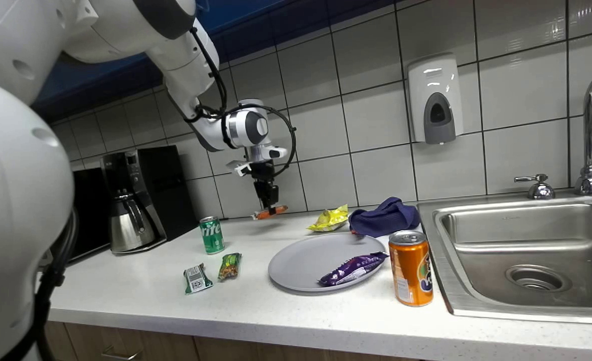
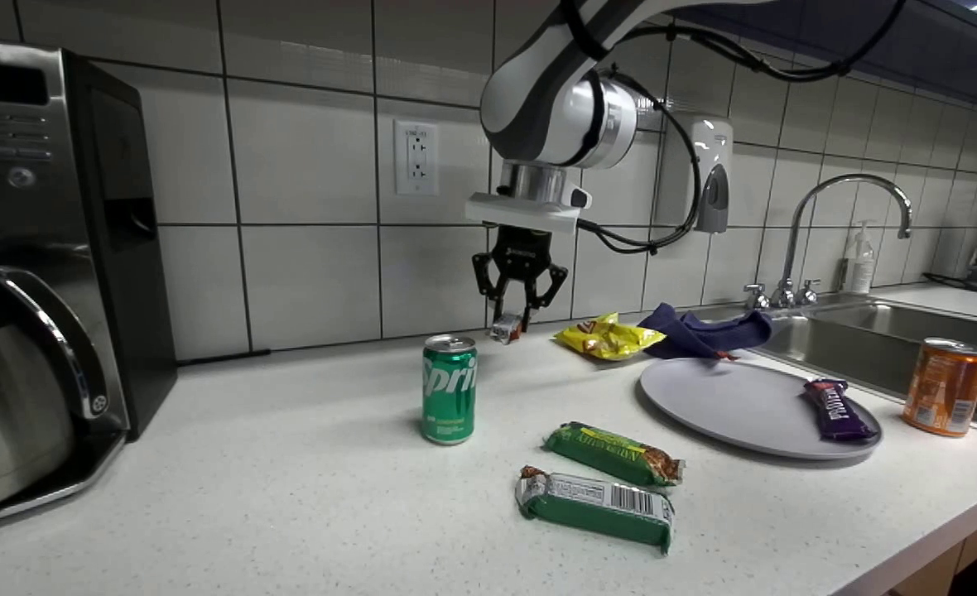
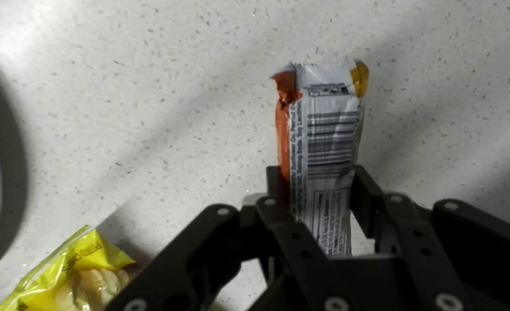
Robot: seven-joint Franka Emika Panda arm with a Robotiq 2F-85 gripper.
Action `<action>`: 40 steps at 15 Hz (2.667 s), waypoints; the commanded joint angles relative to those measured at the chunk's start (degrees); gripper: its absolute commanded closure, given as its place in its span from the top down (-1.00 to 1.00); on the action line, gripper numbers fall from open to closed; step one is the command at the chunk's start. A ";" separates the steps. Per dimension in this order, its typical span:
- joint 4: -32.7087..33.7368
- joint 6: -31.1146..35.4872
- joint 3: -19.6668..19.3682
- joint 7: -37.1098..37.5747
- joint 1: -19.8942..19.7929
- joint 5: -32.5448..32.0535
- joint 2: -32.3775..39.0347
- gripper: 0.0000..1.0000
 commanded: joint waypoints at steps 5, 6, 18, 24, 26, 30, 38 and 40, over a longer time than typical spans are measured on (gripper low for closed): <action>-12.98 1.94 -0.45 -1.58 -1.25 -0.71 -9.56 -0.68; -14.31 2.11 -0.49 -1.65 -1.36 -0.74 -10.51 -0.68; -29.31 4.19 -1.82 -1.29 -3.58 -2.09 -22.27 -0.68; -33.50 4.68 -3.32 -0.31 -5.30 -5.96 -24.72 -0.68; -34.58 4.82 -4.06 0.31 -5.69 -7.71 -25.27 -0.68; -35.94 4.90 -5.35 1.73 -6.59 -10.47 -25.53 -0.68; -37.45 4.56 -7.35 5.97 -7.71 -13.53 -24.73 -0.68; -38.04 4.47 -7.71 6.94 -7.93 -14.33 -24.71 -0.68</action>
